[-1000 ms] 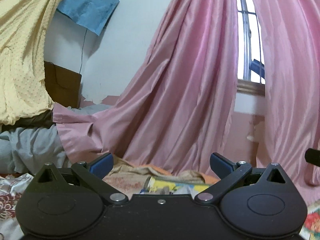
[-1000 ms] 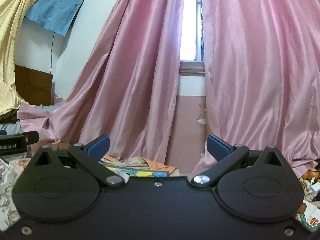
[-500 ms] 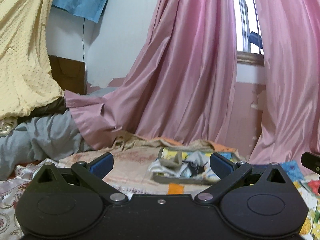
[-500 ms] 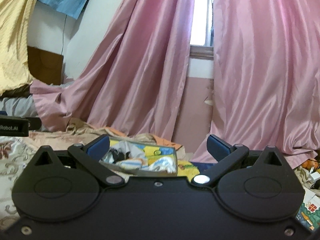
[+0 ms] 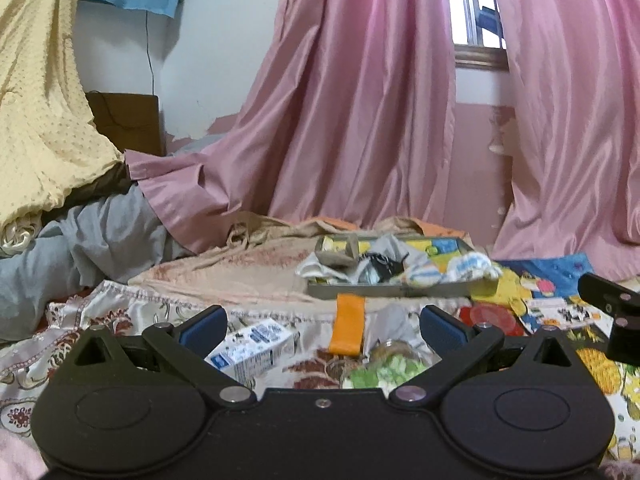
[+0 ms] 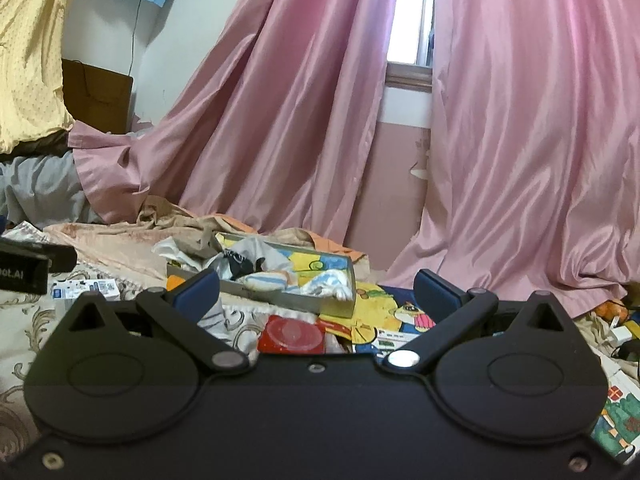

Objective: Organize soft objects
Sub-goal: 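Move both open grippers back over the pile toward the orange rubber band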

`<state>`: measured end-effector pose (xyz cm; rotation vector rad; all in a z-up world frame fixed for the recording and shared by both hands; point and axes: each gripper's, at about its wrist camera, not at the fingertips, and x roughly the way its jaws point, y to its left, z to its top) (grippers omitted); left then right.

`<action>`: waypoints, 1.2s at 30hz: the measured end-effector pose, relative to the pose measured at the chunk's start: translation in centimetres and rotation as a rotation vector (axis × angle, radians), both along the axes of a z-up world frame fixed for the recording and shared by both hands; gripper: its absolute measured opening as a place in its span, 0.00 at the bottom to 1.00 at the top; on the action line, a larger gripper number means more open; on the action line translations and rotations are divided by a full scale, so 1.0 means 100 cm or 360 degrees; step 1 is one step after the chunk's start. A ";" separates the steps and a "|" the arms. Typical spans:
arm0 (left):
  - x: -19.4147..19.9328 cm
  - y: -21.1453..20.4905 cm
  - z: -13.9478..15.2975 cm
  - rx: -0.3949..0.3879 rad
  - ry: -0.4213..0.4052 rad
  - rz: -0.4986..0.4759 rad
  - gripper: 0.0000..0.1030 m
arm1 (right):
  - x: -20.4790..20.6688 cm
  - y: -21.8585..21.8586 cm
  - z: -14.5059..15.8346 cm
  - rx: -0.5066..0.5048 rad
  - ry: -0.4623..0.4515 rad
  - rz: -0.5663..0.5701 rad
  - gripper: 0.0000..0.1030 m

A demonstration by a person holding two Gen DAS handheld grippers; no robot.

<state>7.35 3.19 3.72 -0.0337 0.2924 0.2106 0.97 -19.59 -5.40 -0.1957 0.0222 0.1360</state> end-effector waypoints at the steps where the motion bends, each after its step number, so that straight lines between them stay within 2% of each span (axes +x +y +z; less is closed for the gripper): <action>1: -0.001 -0.001 -0.001 0.0004 0.0016 -0.0003 0.99 | -0.001 0.000 -0.002 0.0005 -0.0004 -0.0001 1.00; 6: -0.005 -0.006 -0.006 0.0027 0.0085 0.0002 0.99 | 0.001 0.000 -0.013 -0.0002 0.0050 -0.0012 1.00; 7: -0.007 -0.007 -0.007 0.0025 0.0097 0.0004 0.99 | 0.009 0.000 -0.005 -0.0013 0.0078 -0.0014 1.00; 10: -0.008 -0.008 -0.013 0.0026 0.0153 0.0009 0.99 | 0.017 0.004 -0.013 -0.0064 0.0202 -0.0028 1.00; 14: -0.005 -0.013 -0.021 0.0055 0.0237 -0.0005 0.99 | 0.027 0.009 -0.027 -0.0081 0.0298 -0.0040 1.00; 20: -0.002 -0.017 -0.028 0.0085 0.0305 -0.0026 0.99 | 0.039 0.008 -0.036 -0.0072 0.0366 -0.0041 1.00; 26: 0.006 -0.016 -0.034 0.0007 0.0450 -0.0083 0.99 | 0.035 0.013 -0.037 -0.0109 0.0410 -0.0024 0.99; 36: 0.006 -0.017 -0.037 0.0018 0.0475 -0.0075 0.99 | 0.041 0.016 -0.039 -0.0117 0.0453 0.0002 0.99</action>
